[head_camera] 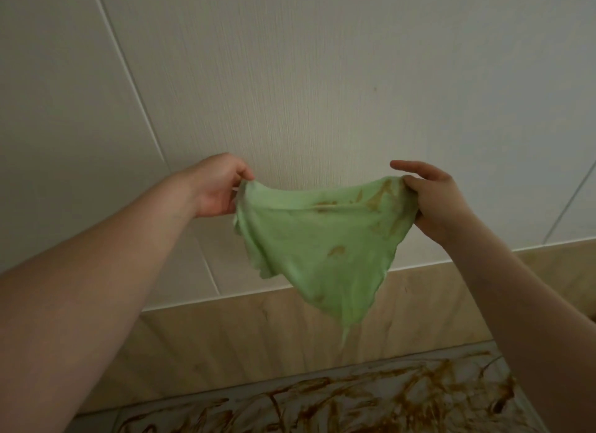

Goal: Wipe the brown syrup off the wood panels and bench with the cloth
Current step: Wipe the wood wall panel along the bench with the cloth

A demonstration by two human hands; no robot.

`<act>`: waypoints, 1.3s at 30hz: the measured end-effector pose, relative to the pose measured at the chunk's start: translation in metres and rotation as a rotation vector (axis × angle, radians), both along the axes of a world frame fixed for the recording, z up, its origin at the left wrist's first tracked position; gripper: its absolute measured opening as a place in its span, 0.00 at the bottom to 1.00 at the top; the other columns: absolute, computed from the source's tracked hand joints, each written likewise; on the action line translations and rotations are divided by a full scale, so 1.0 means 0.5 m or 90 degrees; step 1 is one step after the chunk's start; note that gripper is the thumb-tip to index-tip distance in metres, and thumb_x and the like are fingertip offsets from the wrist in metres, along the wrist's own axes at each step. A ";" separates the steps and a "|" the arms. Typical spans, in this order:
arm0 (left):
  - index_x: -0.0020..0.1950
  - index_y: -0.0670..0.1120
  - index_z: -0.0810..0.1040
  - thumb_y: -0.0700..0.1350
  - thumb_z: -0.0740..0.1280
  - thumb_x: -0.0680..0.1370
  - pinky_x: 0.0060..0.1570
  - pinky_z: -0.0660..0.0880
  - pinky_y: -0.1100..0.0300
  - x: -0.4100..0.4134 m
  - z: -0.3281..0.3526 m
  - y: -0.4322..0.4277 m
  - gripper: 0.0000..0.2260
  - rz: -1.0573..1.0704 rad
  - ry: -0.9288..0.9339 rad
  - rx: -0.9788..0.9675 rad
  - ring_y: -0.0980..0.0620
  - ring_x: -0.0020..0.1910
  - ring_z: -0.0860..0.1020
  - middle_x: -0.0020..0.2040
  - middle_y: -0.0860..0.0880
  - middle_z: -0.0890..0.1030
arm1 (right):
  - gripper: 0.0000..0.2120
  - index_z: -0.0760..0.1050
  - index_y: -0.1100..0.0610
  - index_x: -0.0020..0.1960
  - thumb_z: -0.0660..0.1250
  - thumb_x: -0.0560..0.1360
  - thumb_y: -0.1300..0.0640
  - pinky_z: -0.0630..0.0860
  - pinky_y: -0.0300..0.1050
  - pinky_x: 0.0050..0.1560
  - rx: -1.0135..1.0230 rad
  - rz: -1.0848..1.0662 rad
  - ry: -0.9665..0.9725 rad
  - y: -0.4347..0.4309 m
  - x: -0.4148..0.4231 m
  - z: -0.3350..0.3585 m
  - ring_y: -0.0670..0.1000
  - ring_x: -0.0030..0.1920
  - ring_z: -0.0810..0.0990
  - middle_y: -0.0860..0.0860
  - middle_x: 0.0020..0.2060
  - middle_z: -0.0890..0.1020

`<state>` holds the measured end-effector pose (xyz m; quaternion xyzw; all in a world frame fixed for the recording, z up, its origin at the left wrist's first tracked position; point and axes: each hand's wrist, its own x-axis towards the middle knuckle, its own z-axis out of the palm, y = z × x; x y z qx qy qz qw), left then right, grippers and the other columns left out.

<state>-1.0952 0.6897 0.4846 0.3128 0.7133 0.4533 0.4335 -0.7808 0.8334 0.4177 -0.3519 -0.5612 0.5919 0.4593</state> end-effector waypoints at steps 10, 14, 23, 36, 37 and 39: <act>0.39 0.49 0.83 0.33 0.60 0.77 0.37 0.74 0.56 -0.025 -0.068 0.010 0.17 0.037 0.424 0.103 0.46 0.39 0.77 0.42 0.44 0.82 | 0.15 0.80 0.50 0.56 0.55 0.83 0.59 0.76 0.51 0.42 0.022 -0.078 -0.286 0.038 0.006 -0.017 0.53 0.40 0.74 0.54 0.41 0.74; 0.39 0.50 0.84 0.33 0.56 0.77 0.39 0.73 0.58 -0.018 -0.066 0.008 0.20 0.026 0.501 0.098 0.48 0.41 0.76 0.45 0.46 0.83 | 0.09 0.70 0.51 0.62 0.60 0.83 0.52 0.78 0.53 0.50 0.122 -0.069 -0.502 0.034 0.007 0.008 0.52 0.45 0.77 0.52 0.46 0.77; 0.70 0.41 0.77 0.38 0.62 0.81 0.66 0.75 0.54 0.007 -0.065 -0.007 0.18 -0.075 0.403 0.075 0.47 0.61 0.80 0.63 0.45 0.81 | 0.12 0.78 0.54 0.61 0.64 0.80 0.62 0.70 0.40 0.44 0.134 0.080 -0.400 0.015 0.016 0.013 0.46 0.47 0.77 0.51 0.50 0.79; 0.45 0.43 0.76 0.39 0.62 0.79 0.49 0.79 0.51 -0.021 -0.059 -0.024 0.05 -0.006 -0.084 0.330 0.47 0.45 0.81 0.43 0.43 0.79 | 0.07 0.79 0.59 0.49 0.65 0.83 0.60 0.82 0.50 0.54 0.030 0.128 0.033 0.034 0.066 -0.001 0.52 0.46 0.83 0.53 0.42 0.82; 0.46 0.44 0.76 0.40 0.60 0.80 0.48 0.79 0.52 -0.014 -0.051 -0.017 0.06 0.004 -0.134 0.346 0.47 0.45 0.81 0.44 0.44 0.79 | 0.08 0.78 0.58 0.48 0.63 0.84 0.60 0.83 0.50 0.49 0.020 0.143 0.058 0.030 0.063 0.008 0.52 0.43 0.82 0.52 0.40 0.81; 0.44 0.47 0.75 0.42 0.58 0.80 0.43 0.77 0.55 0.000 -0.029 -0.002 0.08 0.042 -0.116 0.358 0.49 0.41 0.79 0.41 0.46 0.77 | 0.09 0.76 0.56 0.48 0.61 0.85 0.58 0.79 0.46 0.40 0.029 0.145 0.058 0.022 0.051 0.028 0.50 0.39 0.79 0.50 0.38 0.79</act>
